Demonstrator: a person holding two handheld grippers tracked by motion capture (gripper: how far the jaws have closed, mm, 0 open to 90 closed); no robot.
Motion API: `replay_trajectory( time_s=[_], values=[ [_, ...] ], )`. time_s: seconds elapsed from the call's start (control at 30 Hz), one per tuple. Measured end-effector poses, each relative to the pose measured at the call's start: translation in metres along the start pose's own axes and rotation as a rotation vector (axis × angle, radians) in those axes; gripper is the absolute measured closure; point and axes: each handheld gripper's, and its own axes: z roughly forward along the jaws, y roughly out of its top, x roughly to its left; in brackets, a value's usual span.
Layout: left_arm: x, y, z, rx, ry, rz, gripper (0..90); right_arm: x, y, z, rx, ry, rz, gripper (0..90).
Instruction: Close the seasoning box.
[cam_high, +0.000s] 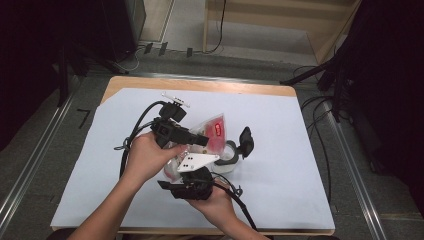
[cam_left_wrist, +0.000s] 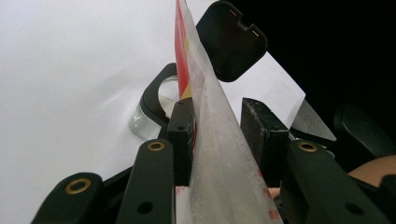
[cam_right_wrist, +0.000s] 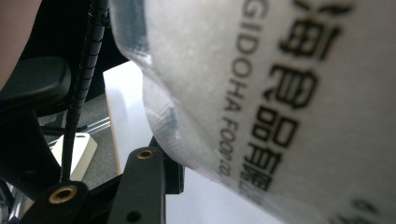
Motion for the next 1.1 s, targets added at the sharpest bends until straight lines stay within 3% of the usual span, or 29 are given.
replay_trajectory(
  time_s=[1.1],
  values=[
    [-0.0029, 0.0005, 0.0008, -0.001, 0.004, 0.006, 66.6, 0.0019, -0.0004, -0.0001, -0.001, -0.011, -0.007, 62.6]
  ],
)
